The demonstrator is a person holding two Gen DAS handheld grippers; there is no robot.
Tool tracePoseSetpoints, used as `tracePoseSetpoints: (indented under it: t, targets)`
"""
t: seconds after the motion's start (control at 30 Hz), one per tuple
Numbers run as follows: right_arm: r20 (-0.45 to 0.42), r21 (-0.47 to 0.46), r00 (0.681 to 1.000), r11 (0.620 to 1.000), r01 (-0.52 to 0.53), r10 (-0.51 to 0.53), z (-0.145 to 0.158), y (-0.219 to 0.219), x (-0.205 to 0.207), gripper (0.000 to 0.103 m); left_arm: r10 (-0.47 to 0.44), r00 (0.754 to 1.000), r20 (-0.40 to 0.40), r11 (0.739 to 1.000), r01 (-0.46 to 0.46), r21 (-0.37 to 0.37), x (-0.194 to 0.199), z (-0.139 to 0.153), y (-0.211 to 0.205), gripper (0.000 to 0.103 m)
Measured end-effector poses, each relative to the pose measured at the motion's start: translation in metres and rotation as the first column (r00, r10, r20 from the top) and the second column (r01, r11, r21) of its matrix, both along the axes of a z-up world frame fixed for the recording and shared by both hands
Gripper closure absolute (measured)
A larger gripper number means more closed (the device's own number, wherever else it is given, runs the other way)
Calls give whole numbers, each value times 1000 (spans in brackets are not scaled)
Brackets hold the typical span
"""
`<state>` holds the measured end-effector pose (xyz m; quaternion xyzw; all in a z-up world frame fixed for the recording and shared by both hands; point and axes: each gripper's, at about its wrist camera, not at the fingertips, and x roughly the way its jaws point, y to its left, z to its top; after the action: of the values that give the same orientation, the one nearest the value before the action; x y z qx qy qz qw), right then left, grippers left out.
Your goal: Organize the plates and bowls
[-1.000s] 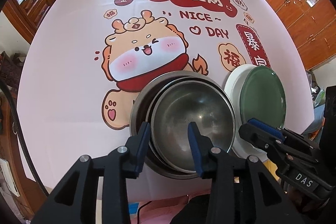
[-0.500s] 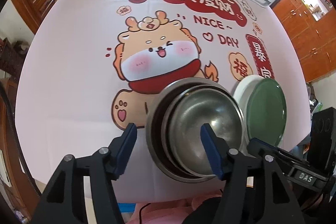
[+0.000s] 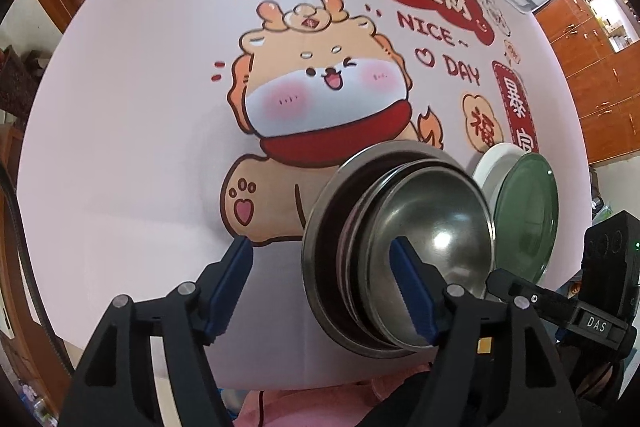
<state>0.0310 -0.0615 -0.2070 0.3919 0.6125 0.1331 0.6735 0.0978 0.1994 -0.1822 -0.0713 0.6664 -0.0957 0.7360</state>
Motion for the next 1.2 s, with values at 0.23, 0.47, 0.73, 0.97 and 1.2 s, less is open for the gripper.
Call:
tracePoseSetpoints:
  t: [0.23,0.47,0.73,0.97,1.2]
  targets:
    - [-38,50,999,999,9,-7,-10,-1,5,53,-5,997,-74,1000,4,-12,3,-22,-1,33]
    - [-70,67,998,998,5,0,-18,2,10,53,-21,995,-102,1000,20,-12,5,-32,-3,34]
    - [-81,65,997,998,-9,14,-20,5,16,53,-50,992,-120,999,49,-7,8,-40,-10,35]
    - [-85,63,996,998,-9,14,-19,5,17,53,-70,990,-124,997,68,-22,13,-43,-17,41]
    - [-70,76,997,997,-16,21,-17,4,21,65,-78,990,-120,997,74,-37,15,-43,-21,47]
